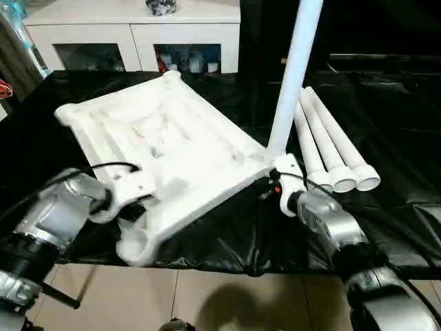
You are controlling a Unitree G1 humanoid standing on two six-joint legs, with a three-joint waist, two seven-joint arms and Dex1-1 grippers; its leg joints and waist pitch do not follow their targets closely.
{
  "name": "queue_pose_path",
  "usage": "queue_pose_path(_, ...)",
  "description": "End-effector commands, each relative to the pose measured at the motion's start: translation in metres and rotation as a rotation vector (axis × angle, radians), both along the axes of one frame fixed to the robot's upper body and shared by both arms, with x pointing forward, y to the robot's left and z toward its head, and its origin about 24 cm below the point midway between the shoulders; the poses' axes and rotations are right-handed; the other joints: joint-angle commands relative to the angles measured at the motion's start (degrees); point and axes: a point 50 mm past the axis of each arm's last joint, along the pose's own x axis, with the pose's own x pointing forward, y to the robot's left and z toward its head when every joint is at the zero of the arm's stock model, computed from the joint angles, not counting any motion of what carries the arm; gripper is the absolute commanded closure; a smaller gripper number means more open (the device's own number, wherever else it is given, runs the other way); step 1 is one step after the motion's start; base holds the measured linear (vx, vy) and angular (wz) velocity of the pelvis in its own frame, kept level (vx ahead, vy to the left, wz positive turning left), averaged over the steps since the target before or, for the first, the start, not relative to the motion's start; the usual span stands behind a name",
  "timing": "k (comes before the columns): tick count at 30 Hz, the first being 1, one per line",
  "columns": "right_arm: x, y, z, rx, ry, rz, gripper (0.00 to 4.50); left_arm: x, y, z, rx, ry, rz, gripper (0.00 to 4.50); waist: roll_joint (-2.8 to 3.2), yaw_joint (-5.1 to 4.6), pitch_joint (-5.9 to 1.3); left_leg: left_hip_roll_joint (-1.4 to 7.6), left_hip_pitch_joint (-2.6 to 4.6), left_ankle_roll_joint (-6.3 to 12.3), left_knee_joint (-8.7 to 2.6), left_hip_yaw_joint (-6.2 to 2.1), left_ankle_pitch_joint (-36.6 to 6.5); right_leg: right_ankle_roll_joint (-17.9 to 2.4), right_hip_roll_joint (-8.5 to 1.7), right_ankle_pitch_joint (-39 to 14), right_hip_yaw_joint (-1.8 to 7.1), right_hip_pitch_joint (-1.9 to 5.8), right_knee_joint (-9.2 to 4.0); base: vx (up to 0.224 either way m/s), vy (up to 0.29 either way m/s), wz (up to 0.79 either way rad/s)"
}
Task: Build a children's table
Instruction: Rotate table base
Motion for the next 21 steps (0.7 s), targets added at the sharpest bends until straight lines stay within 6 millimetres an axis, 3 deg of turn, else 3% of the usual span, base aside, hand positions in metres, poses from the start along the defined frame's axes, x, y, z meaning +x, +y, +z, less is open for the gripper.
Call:
queue_pose_path(1,0.006,0.019,0.012,0.03,-0.051,0.049,4.45,-0.006,-0.024,0.001,-0.091,0.047,-0.108,4.5,0.64,0.29,-4.08,2.43,1.3,-1.1,-3.31,-1.71,-13.63,-13.27,-5.05,-6.86,2.9,2.64,-3.79,0.0,0.0,0.0)
queue_pose_path(6,0.009,0.024,0.014,0.031,-0.061,0.067,4.45,0.003,-0.063,0.0,-0.172,0.005,-0.159,4.5,0.74,0.03,-4.11,2.22,1.14,-0.19,-3.06,-1.58,-12.73,-12.54,-4.96,-6.72,2.89,2.76,-4.03,0.0,0.0,0.0)
queue_pose_path(8,0.009,0.023,0.014,0.03,-0.063,0.066,4.45,0.009,-0.068,-0.001,-0.178,-0.031,-0.143,4.5,0.75,-0.01,-4.16,2.17,1.1,0.05,-3.02,-1.59,-12.29,-12.26,-4.8,-6.21,2.79,2.83,-4.04,0.0,0.0,0.0)
queue_pose_path(9,0.009,0.023,0.013,0.029,-0.064,0.065,4.45,0.011,-0.07,-0.001,-0.179,-0.046,-0.135,4.5,0.66,0.0,-4.23,2.18,1.12,-0.05,-2.97,-1.65,-12.39,-12.25,-4.89,-6.05,2.79,2.96,-3.96,0.0,0.0,0.0)
queue_pose_path(11,0.01,0.021,0.013,0.021,-0.074,0.061,4.45,0.027,-0.075,-0.002,-0.17,-0.15,-0.054,4.5,1.16,-0.19,-4.24,2.04,1.15,0.07,-2.87,-1.6,-12.95,-12.13,-4.68,-6.08,2.71,2.79,-4.1,0.0,0.0,0.0)
queue_pose_path(13,0.01,0.019,0.014,0.011,-0.084,0.058,4.45,0.037,-0.076,-0.001,-0.158,-0.214,0.0,4.5,0.91,-0.06,-4.35,1.97,1.03,0.08,-2.8,-1.72,-12.92,-11.8,-4.69,-5.73,2.65,3.13,-4.05,0.0,0.0,0.0)
queue_pose_path(14,0.01,0.017,0.015,0.005,-0.093,0.054,4.45,0.043,-0.076,-0.001,-0.146,-0.25,0.029,4.5,1.28,0.05,-4.34,2.04,1.02,0.2,-2.72,-1.8,-13.04,-11.74,-4.73,-5.87,2.65,3.03,-4.06,0.0,0.0,0.0)
queue_pose_path(15,0.011,0.012,0.018,0.003,-0.113,0.038,4.45,0.049,-0.075,0.001,-0.132,-0.284,0.054,4.5,1.16,0.01,-4.32,2.06,1.01,0.2,-2.74,-1.79,-13.18,-11.56,-4.7,-6.08,2.66,3.02,-4.14,0.0,0.0,0.0)
queue_pose_path(17,0.011,0.008,0.02,0.002,-0.126,0.027,4.45,0.052,-0.074,0.003,-0.124,-0.303,0.068,4.5,0.92,0.08,-4.32,2.11,0.87,0.29,-2.82,-1.98,-13.09,-11.25,-4.83,-6.45,2.59,3.21,-4.02,0.0,0.0,0.0)
queue_pose_path(18,0.012,0.004,0.024,0.01,-0.143,0.009,4.45,0.054,-0.074,0.004,-0.121,-0.321,0.077,4.5,1.31,-0.02,-4.19,2.1,1.05,0.26,-2.79,-1.91,-13.91,-10.91,-4.76,-7.88,2.6,2.96,-4.38,0.0,0.0,0.0)
queue_pose_path(21,0.012,-0.01,0.036,0.014,-0.187,-0.074,4.45,0.057,-0.074,0.006,-0.145,-0.355,0.107,4.5,1.41,0.11,-4.22,2.08,1.02,0.41,-2.68,-1.91,-13.57,-10.79,-4.81,-7.94,2.68,3.01,-4.34,0.0,0.0,0.0)
